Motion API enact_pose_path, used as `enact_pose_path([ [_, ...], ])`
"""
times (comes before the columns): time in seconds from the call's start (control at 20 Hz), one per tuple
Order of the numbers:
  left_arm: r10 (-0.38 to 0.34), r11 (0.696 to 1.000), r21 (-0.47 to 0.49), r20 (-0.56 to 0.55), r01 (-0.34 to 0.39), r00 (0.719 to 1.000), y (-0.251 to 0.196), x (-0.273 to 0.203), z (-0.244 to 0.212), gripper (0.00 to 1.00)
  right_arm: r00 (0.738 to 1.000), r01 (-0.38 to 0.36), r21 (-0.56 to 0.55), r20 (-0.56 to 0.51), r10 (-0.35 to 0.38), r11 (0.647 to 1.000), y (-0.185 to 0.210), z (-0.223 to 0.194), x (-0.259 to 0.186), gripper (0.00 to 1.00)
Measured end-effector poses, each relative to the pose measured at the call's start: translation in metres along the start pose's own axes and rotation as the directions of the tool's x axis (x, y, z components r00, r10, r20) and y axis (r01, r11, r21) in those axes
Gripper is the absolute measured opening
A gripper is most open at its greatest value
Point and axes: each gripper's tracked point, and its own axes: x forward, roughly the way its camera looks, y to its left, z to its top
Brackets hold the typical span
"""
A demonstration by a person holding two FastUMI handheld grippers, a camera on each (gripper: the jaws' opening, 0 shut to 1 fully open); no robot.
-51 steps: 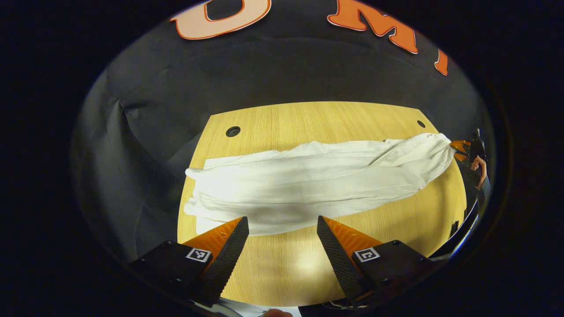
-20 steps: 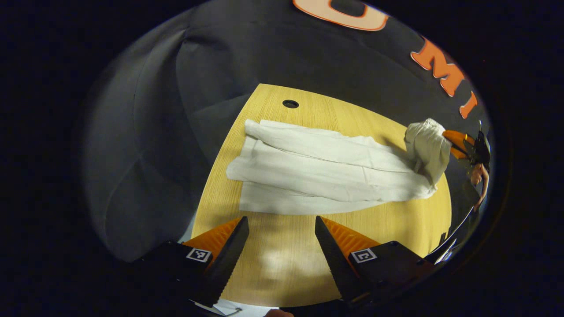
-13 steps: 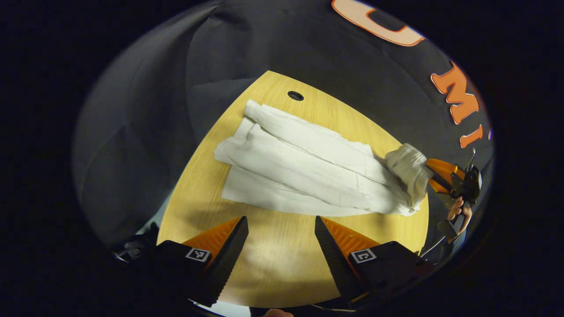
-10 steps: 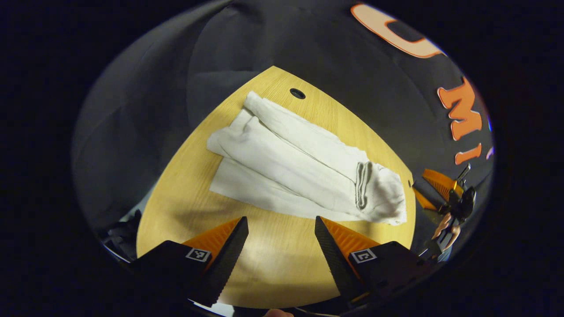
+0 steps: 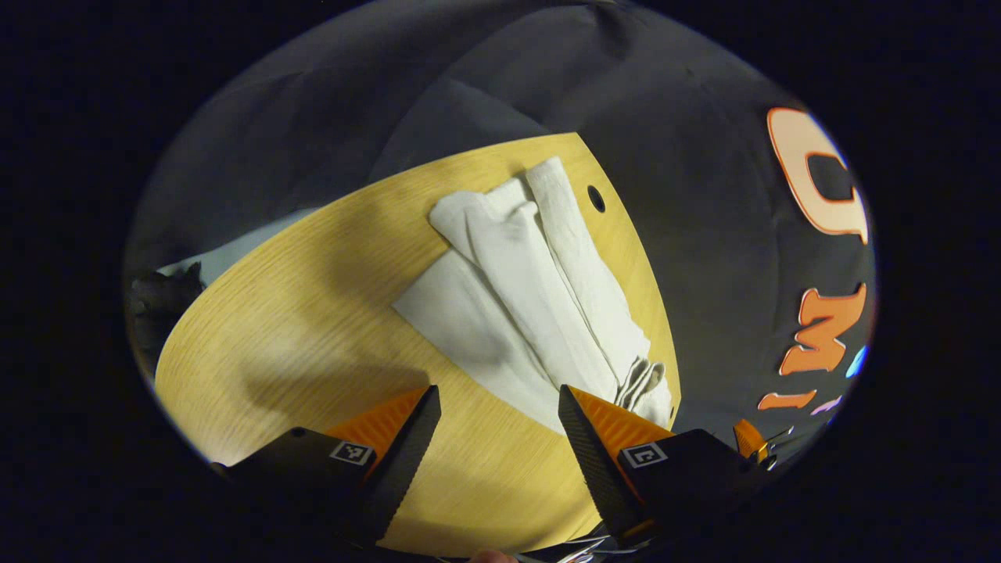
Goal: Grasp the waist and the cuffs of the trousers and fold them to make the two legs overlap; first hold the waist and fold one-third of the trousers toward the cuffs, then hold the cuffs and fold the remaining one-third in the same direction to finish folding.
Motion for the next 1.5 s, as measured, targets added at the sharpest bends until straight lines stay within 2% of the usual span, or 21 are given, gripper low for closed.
enact_pose_path([
  [0.05,-0.025,0.999,-0.038,0.014,0.026,1.000,-0.003,0.003,0.004,0.96,1.000,0.012,0.010,0.015,-0.012,1.000,-0.009,0.007,-0.008,0.71],
  [0.1,-0.037,0.997,-0.064,0.028,0.039,0.999,-0.004,0.003,0.008,0.98,0.999,0.015,0.021,0.031,-0.015,1.000,-0.013,0.013,-0.015,0.71],
  [0.35,-0.074,0.987,-0.137,0.072,0.084,0.995,-0.017,0.024,0.032,0.96,0.992,0.049,0.068,0.114,-0.056,0.996,-0.032,0.038,-0.048,0.71],
  [0.7,-0.099,0.988,-0.104,0.107,0.110,0.989,-0.052,0.061,0.058,0.91,0.983,0.106,0.159,0.134,-0.128,0.982,-0.061,0.043,-0.081,0.71],
  [0.8,-0.087,0.989,-0.112,0.115,0.100,0.990,-0.048,0.064,0.058,0.88,0.981,0.113,0.166,0.138,-0.136,0.980,-0.068,0.043,-0.091,0.71],
  [0.9,-0.072,0.989,-0.121,0.119,0.087,0.990,-0.043,0.070,0.059,0.71,0.978,0.153,0.163,0.116,-0.173,0.975,-0.082,0.037,-0.096,0.71],
  [0.95,-0.046,0.990,-0.130,0.106,0.060,0.993,-0.033,0.074,0.056,0.52,0.977,0.162,0.170,0.112,-0.182,0.972,-0.084,0.035,-0.100,0.71],
  [1.05,-0.035,0.987,-0.152,0.110,0.051,0.993,-0.033,0.081,0.053,0.14,0.978,0.158,0.185,0.108,-0.180,0.970,-0.086,0.031,-0.104,0.71],
  [1.2,-0.026,0.991,-0.123,0.137,0.043,0.990,-0.041,0.064,0.055,0.07,0.978,0.157,0.190,0.103,-0.179,0.969,-0.091,0.032,-0.106,0.71],
  [1.3,-0.043,0.997,-0.059,0.162,0.053,0.986,-0.054,0.051,0.061,0.06,0.983,0.129,0.188,0.103,-0.150,0.974,-0.087,0.035,-0.110,0.71],
  [1.5,-0.046,0.998,0.040,0.225,0.039,0.973,-0.082,0.024,0.058,0.06,0.984,0.134,0.088,0.106,-0.143,0.987,-0.097,0.049,-0.122,0.73],
])
